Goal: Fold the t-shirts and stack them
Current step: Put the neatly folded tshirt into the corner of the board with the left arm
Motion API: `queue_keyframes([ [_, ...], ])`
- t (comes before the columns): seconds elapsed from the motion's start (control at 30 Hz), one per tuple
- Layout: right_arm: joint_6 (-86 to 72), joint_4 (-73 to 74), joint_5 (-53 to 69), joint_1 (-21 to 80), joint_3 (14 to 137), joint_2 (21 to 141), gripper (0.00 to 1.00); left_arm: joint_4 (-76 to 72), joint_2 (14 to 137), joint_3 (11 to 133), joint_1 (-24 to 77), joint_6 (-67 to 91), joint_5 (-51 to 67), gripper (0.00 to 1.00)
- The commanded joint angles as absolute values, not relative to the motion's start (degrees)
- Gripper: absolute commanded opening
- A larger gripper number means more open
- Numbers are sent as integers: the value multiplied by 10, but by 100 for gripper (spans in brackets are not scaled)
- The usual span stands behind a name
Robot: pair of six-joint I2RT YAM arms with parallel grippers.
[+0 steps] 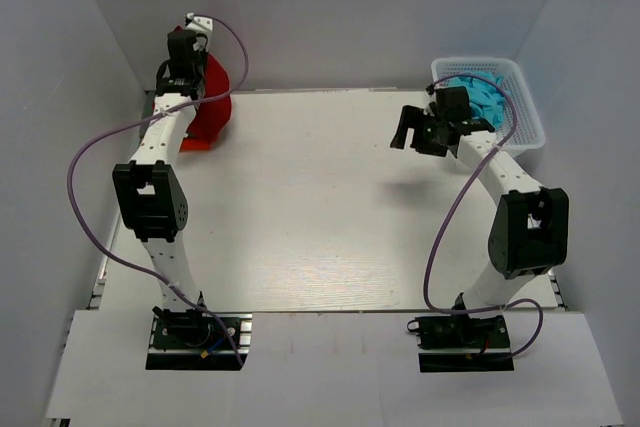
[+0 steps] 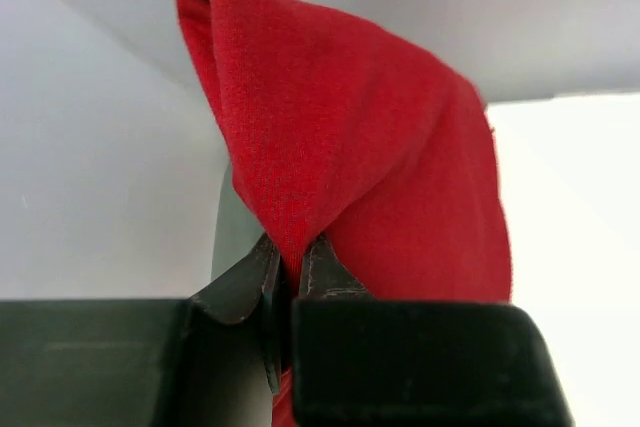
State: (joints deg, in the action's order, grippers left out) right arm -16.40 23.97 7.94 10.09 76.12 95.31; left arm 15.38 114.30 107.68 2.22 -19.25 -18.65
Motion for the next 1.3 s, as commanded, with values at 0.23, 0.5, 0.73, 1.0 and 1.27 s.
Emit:
queue_keyframes([
  [0.23,-159,245,93,98,821,982,90,131,1129,1145,10,-185,-124,0],
  [0.5,-161,280,89,98,876,1019,90,119,1174,1151,-25,-139,-118,0],
  [0.73,-164,304,77,99,910,1034,90,108,1220,1168,-66,-112,-123,0],
  [1.0,-175,322,67,101,923,1049,90,120,1281,1215,-111,-76,-162,0],
  [1.27,-193,332,83,102,945,1075,90,153,1323,1264,-145,-43,-148,0],
])
